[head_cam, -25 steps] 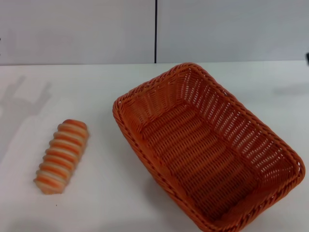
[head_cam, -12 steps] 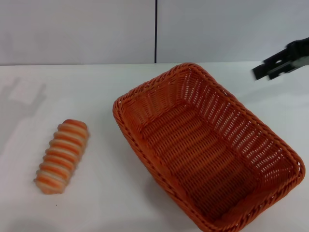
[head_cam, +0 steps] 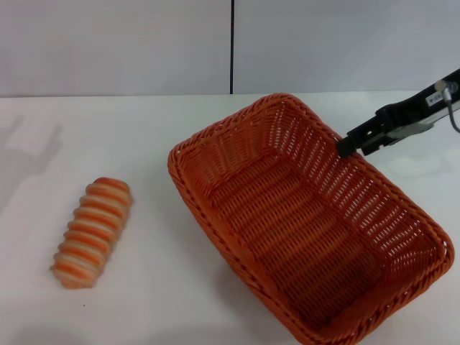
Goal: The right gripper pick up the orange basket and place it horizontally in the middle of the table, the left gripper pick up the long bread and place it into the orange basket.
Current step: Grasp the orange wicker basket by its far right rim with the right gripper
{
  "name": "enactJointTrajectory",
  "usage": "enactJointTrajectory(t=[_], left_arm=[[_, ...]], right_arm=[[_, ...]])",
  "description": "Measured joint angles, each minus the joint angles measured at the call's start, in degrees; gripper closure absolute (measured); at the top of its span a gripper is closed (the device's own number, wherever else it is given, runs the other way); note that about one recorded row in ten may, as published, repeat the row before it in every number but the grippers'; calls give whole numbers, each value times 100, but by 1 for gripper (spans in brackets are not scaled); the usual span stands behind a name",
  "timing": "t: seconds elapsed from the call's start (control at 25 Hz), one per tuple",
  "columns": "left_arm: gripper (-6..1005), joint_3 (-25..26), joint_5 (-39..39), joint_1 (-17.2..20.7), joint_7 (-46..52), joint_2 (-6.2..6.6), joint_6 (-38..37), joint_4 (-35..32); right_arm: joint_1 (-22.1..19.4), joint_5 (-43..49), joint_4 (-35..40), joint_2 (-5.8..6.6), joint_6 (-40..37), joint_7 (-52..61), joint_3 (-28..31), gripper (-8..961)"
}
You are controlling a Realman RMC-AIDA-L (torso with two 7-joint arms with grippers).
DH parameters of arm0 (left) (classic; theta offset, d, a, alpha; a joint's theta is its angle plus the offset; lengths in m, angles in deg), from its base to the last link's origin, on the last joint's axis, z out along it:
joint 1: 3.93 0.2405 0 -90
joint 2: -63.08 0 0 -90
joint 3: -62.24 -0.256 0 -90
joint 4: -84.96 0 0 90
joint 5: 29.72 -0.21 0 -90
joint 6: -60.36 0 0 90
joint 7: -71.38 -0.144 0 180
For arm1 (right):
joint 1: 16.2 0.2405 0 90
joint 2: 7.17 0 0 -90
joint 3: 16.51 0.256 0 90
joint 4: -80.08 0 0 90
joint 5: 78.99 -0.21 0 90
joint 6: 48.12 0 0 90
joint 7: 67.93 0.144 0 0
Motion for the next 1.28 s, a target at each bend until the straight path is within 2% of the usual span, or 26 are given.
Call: enactJointTrajectory(t=[0.24, 0.44, 0.88, 1.28], left_arm=[[189, -17, -4, 21, 55, 6, 25, -32], [190, -27, -9, 27, 59, 5, 30, -32], [190, -44, -9, -50, 71, -17, 7, -32], [191, -54, -8, -44, 149, -18, -34, -32]], right_arm=[[-165, 34, 583, -30, -65, 66, -30, 374], [-161, 34, 170, -6, 99, -25, -33, 380], [-127, 41, -491, -45, 648, -346, -51, 392], [-73, -1, -834, -285, 1298, -826, -50, 404]])
